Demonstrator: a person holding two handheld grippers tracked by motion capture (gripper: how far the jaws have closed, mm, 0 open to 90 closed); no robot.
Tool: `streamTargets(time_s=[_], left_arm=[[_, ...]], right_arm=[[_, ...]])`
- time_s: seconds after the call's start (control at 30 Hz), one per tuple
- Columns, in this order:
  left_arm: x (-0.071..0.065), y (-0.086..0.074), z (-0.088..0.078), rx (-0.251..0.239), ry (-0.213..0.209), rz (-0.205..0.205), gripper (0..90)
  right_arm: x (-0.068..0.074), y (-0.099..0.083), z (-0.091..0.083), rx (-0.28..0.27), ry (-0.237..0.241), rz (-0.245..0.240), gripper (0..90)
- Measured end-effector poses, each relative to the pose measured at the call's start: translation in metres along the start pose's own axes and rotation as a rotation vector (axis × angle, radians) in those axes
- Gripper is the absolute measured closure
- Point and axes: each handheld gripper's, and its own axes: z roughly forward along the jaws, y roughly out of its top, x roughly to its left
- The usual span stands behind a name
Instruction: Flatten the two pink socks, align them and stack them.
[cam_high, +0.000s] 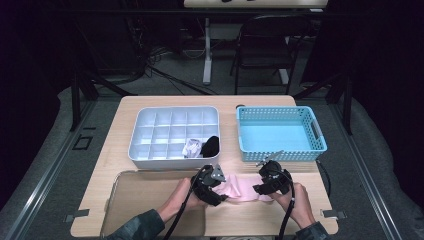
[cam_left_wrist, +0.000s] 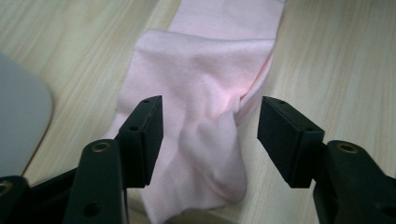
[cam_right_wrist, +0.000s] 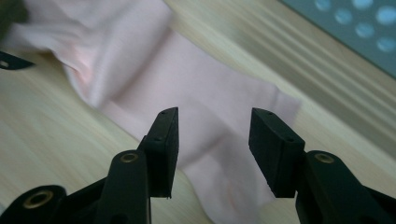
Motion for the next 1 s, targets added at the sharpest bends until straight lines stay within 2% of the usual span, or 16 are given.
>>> streamTargets(time_s=[0.13,0.2,0.3,0.4,0.47,0.6,0.73,0.9,1.0], left_arm=[[0.006,-0.007,-0.012,-0.004,0.017,-0.026,35.5],[0.011,-0.01,-0.018,-0.017,0.023,-0.052,34.6],[0.017,-0.015,-0.024,-0.022,0.036,-0.078,33.4],[0.02,-0.018,-0.025,-0.028,0.037,-0.092,31.7],[0.021,-0.019,-0.025,-0.03,0.041,-0.092,30.0],[0.023,-0.022,-0.026,-0.034,0.053,-0.102,25.4],[0.027,-0.025,-0.029,-0.039,0.068,-0.112,20.8],[0.029,-0.029,-0.035,-0.051,0.071,-0.13,16.2],[0.029,-0.032,-0.038,-0.06,0.09,-0.136,15.3]], right_arm=[[0.02,0.009,-0.002,-0.08,0.033,-0.049,50.9],[0.031,0.017,-0.001,-0.091,0.029,-0.082,51.0],[0.041,0.028,0.005,-0.075,0.017,-0.122,53.3],[0.047,0.031,0.017,-0.077,0.025,-0.121,59.6],[0.049,0.032,0.021,-0.034,0.012,-0.135,62.1],[0.047,0.03,0.03,-0.017,-0.002,-0.136,67.7],[0.044,0.028,0.038,0.018,-0.008,-0.132,68.5],[0.041,0.024,0.042,0.014,-0.001,-0.113,67.8],[0.04,0.024,0.041,0.019,-0.014,-0.119,66.1]])
